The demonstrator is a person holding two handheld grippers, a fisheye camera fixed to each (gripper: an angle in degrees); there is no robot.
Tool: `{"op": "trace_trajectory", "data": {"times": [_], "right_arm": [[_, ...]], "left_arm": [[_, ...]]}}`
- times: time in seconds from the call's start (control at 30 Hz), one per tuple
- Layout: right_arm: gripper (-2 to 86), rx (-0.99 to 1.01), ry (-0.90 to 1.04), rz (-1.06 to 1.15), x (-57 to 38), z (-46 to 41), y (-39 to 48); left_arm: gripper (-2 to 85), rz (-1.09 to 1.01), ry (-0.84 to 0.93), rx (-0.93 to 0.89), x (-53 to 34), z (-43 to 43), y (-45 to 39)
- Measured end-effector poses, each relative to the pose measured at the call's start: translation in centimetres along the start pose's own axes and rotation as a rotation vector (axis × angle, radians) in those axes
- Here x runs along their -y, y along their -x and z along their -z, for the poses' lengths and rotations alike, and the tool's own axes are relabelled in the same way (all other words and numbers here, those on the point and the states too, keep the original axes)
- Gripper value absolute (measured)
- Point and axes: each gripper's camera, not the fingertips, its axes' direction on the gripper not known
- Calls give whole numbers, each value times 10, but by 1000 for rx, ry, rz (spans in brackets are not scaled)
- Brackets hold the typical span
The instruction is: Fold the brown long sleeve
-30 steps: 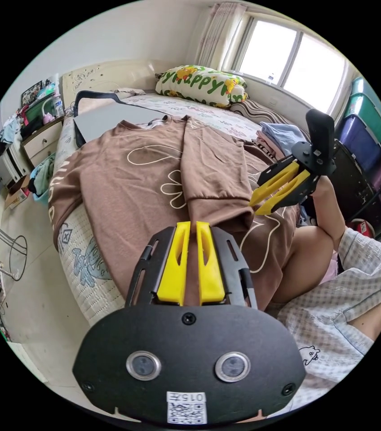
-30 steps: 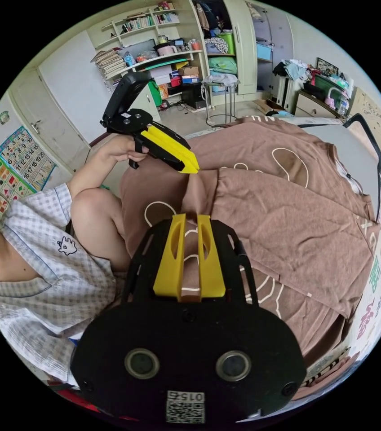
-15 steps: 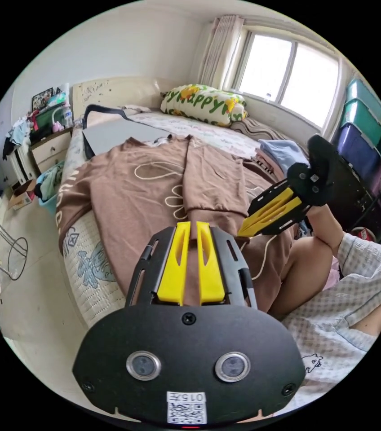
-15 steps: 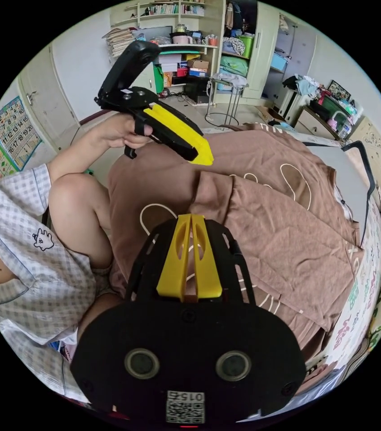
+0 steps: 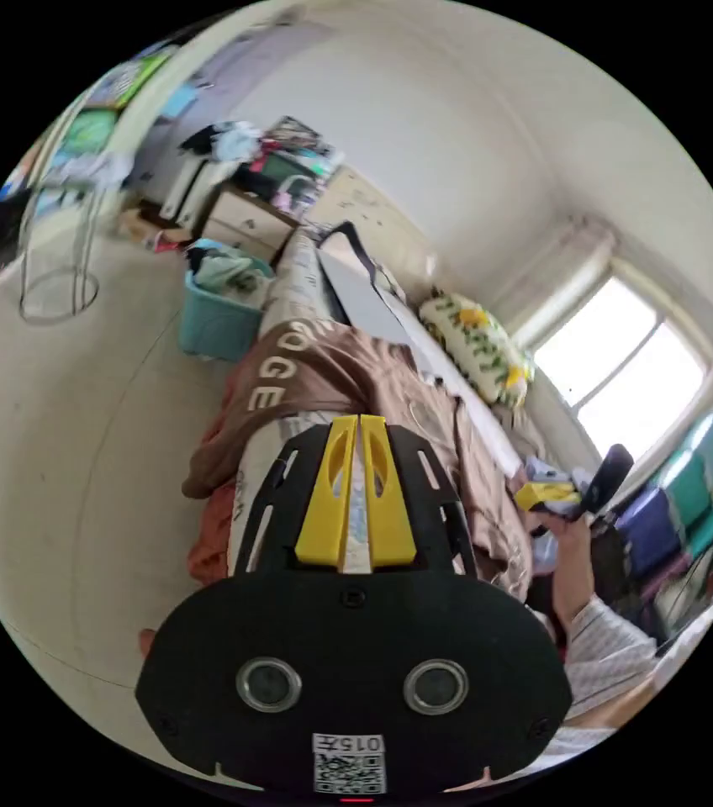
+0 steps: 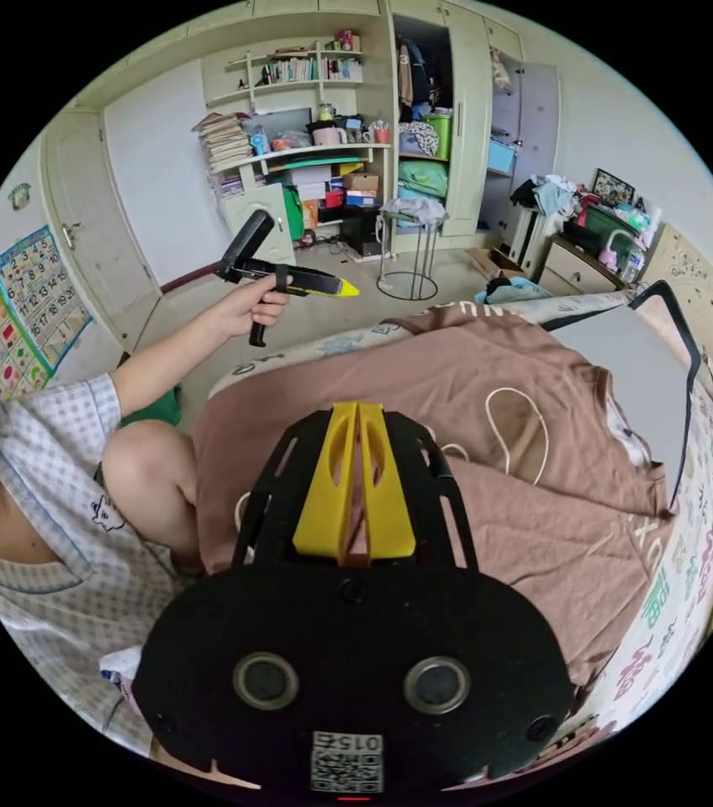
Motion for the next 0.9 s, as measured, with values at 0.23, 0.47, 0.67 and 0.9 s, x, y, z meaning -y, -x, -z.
{"op": "trace_trajectory", "data": {"times": [0.23,0.47,0.67,0.9], "right_arm": [[55,-49,117,9,126,-106,-33],[116,-40,390,122,213,-230,-25],[21,-219,433,203,218,-253,-3],[1,-254,340,158,212,-224,0]], "left_arm": [[101,402,56,-324,-31,-31,210],[135,618,20,-627,-58,-90,310],[144,728,-84,-727,-77,-108,361],[140,717,-151,-780,-77,-90,376]]}}
